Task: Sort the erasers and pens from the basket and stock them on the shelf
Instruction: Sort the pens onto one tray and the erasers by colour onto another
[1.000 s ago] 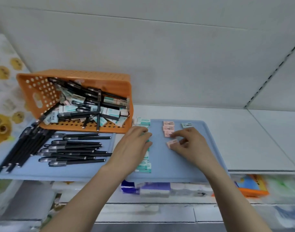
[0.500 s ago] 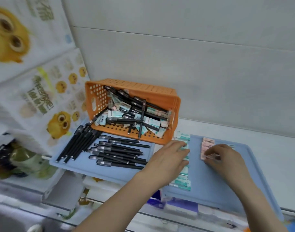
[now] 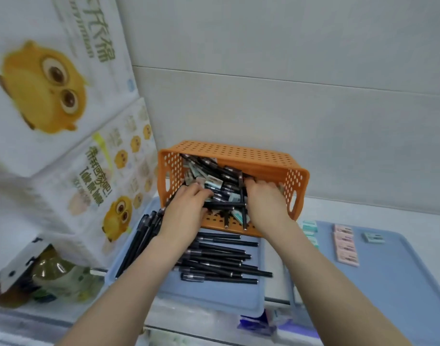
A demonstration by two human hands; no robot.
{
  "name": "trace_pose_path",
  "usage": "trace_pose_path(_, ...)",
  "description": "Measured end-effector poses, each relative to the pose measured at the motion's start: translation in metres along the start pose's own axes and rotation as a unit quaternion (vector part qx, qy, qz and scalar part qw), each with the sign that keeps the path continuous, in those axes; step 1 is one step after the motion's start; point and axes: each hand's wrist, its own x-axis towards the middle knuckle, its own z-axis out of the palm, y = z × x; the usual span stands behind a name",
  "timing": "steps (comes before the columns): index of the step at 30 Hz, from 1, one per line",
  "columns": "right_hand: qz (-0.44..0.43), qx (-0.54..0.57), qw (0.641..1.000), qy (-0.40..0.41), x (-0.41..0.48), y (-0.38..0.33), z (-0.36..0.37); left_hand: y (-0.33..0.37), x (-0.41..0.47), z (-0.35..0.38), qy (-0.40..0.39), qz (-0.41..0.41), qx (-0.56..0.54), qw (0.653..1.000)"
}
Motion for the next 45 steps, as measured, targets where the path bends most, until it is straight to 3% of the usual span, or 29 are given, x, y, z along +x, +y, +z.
trace_pose_path(6,0.017,0.021,0.999,0.039,0.021,0.002,0.003,-0.001,0.008,0.009,0.036,0.049,0.028,0.998)
trace_pose_path(9,-0.016,0.063,0.997,-0.039,0.032,-0.006,0.003,-0.001,0.007,0.010,0.039,0.044,0.025,0.998)
trace_pose_path(11,-0.030,0.027,0.994,-0.097,0.036,-0.007,0.005,-0.002,0.007,0.010,0.041,0.040,0.017,0.998)
trace_pose_path(15,-0.018,0.061,0.991,-0.117,0.040,-0.001,0.007,-0.003,0.008,0.011,0.042,0.032,0.003,0.999)
trace_pose_path(22,-0.037,0.062,0.993,-0.098,0.043,-0.009,0.011,-0.005,0.008,0.015,0.051,0.023,0.011,0.998)
trace_pose_path(29,-0.080,0.074,0.994,0.032,0.039,0.005,0.010,-0.004,0.001,0.007,0.066,0.029,-0.022,0.997)
trace_pose_path(35,-0.103,0.165,0.981,0.008,0.031,0.010,-0.002,-0.004,-0.016,-0.006,0.121,-0.015,-0.104,0.987)
trace_pose_path(40,-0.180,0.192,0.964,0.036,0.009,-0.001,-0.011,-0.002,-0.020,-0.013,0.157,-0.105,-0.219,0.957)
trace_pose_path(45,-0.221,0.220,0.943,0.118,-0.005,-0.021,-0.018,0.012,-0.018,-0.032,0.227,-0.139,-0.373,0.889)
